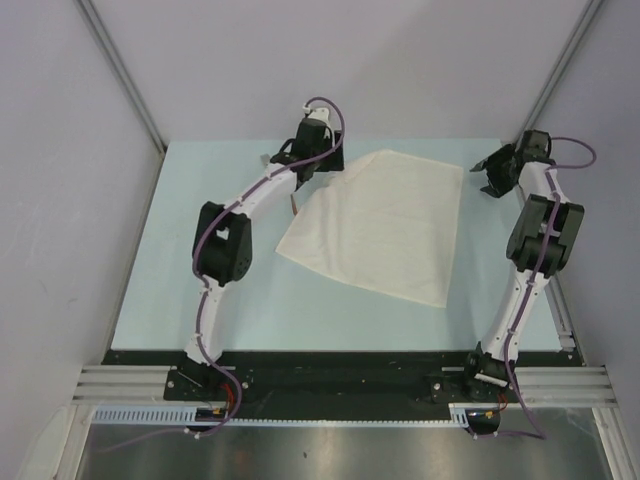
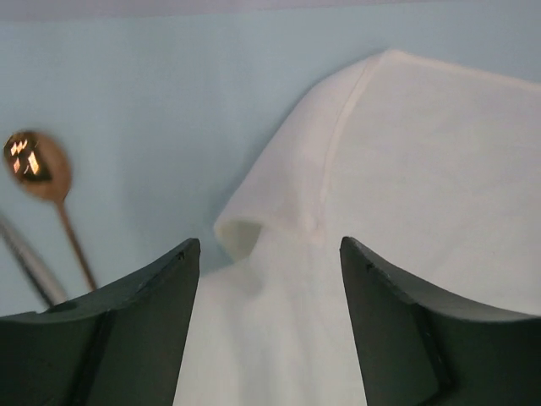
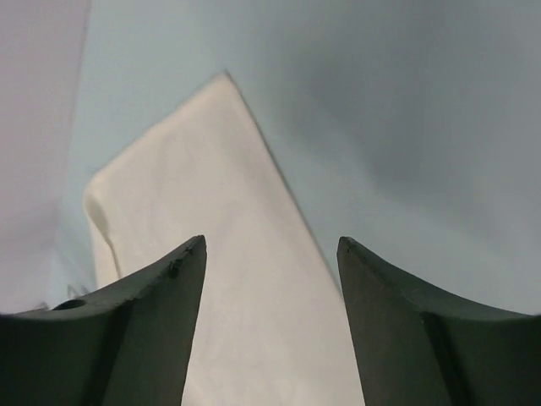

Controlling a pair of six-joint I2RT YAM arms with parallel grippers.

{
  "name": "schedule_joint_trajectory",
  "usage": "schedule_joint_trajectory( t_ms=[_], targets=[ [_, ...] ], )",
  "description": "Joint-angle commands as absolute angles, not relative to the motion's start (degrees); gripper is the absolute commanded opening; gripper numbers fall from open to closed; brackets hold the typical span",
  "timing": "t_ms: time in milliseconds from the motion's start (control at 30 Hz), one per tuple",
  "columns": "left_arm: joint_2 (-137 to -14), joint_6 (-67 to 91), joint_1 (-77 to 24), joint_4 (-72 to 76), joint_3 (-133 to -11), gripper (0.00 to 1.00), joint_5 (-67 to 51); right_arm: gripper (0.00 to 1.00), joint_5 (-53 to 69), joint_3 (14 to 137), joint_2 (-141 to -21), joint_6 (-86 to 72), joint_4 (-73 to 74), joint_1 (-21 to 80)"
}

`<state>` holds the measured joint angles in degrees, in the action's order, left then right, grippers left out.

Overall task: Fold the napkin into a case and place the utensils inside
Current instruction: Flatten out the crumpled napkin at the center of the board.

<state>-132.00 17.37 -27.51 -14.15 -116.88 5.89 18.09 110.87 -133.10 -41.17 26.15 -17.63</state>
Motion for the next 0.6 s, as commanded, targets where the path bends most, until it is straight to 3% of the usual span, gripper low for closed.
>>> schedule_joint_trajectory(
  t_ms=[0,167,400,467,567],
  targets=[
    [-115.70,22.31,-29.61,-11.79,-100.23,0.69,9.58,0.73,4.32,102.94,-116.21,-35.50,37.70,-11.08],
    [-108.03,27.68,-34.61,-7.91,-80.81,0.61,6.94,0.73,1.41,89.32,-105.48,-37.17,38.59,-1.17],
    [-106.17,31.63,-40.78,-3.70,-69.97,0.61,4.85,0.70,-3.34,71.73,-95.19,-38.41,33.58,8.52],
    [-107.57,32.34,-41.31,-2.73,-68.56,0.60,3.35,0.60,-2.82,67.88,-93.53,-37.62,33.22,9.23],
    [-108.98,33.05,-42.62,-1.23,-67.07,0.59,2.72,0.53,-2.37,63.73,-90.80,-36.83,31.56,10.10]
  ],
)
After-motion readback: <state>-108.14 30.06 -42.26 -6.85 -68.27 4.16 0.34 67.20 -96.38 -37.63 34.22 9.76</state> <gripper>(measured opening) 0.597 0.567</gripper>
